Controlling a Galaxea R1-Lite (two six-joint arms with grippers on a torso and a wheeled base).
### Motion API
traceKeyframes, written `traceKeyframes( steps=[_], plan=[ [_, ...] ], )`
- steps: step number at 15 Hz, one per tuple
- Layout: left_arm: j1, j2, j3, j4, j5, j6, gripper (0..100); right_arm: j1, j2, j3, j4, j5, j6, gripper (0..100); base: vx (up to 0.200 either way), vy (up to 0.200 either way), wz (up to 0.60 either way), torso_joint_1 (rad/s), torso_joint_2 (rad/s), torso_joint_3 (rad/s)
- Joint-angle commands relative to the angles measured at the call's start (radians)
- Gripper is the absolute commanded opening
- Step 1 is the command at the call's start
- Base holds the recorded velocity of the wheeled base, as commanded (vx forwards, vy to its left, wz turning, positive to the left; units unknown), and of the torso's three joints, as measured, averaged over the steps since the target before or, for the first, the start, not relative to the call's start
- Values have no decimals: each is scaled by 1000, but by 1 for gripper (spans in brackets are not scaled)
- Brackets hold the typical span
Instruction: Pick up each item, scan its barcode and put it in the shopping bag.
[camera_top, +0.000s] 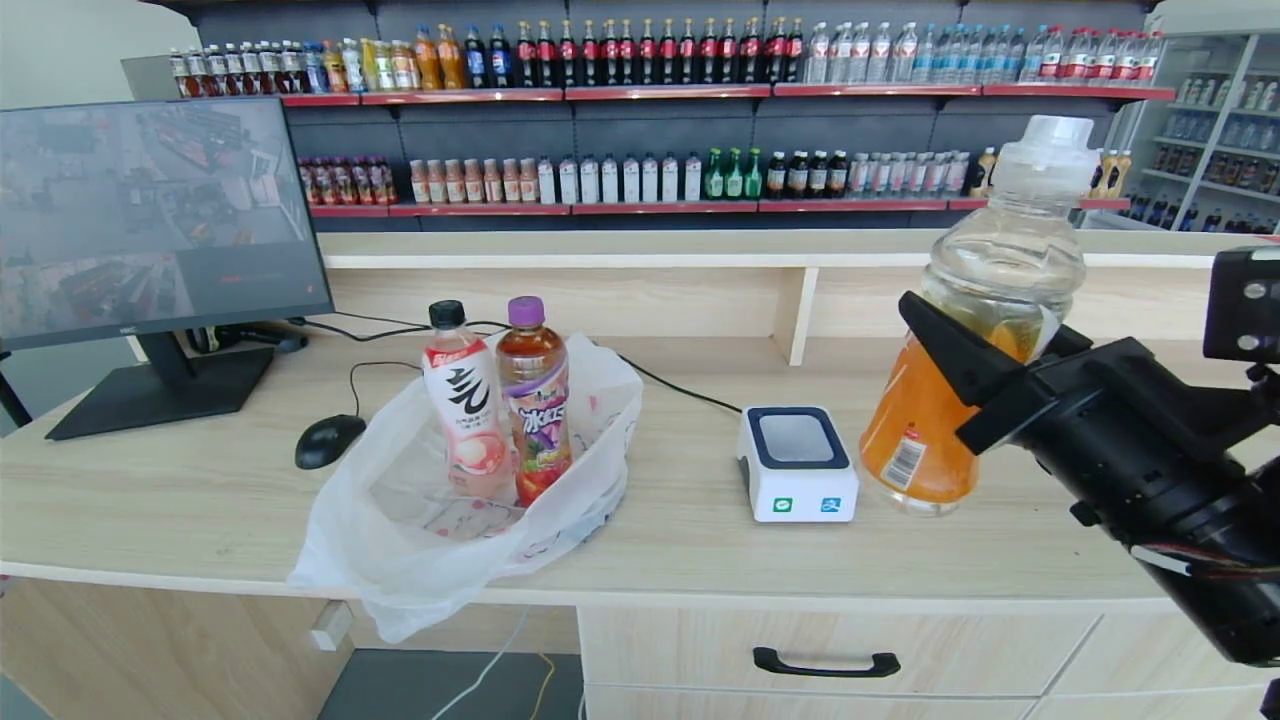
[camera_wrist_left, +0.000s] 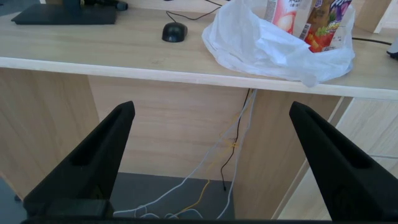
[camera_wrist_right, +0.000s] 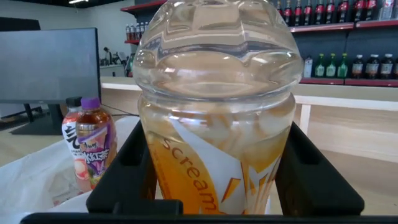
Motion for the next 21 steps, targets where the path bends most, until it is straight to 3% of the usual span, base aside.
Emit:
traceKeyframes(
  steps=[1, 9, 11, 14, 18, 21],
  plan=[
    [0, 0, 0, 0, 1, 0, 100, -27, 65, -9, 1, 2, -17, 0, 0, 0, 0, 0, 0, 0],
    [0, 0, 1, 0, 1, 0, 100, -9, 114, -39, 1, 44, -83, 0, 0, 0, 0, 0, 0, 0],
    [0, 0, 0, 0, -1, 0, 100, -32, 143, -84, 1, 111, -117, 0, 0, 0, 0, 0, 0, 0],
    [0, 0, 0, 0, 1, 0, 100, -36, 205, -173, 1, 78, -161, 0, 0, 0, 0, 0, 0, 0],
    [0, 0, 0, 0, -1, 0, 100, -33, 266, -190, 1, 75, -173, 0, 0, 0, 0, 0, 0, 0],
    [0, 0, 0, 0, -1, 0, 100, -81, 300, -322, 1, 141, -252, 0, 0, 0, 0, 0, 0, 0]
  ],
)
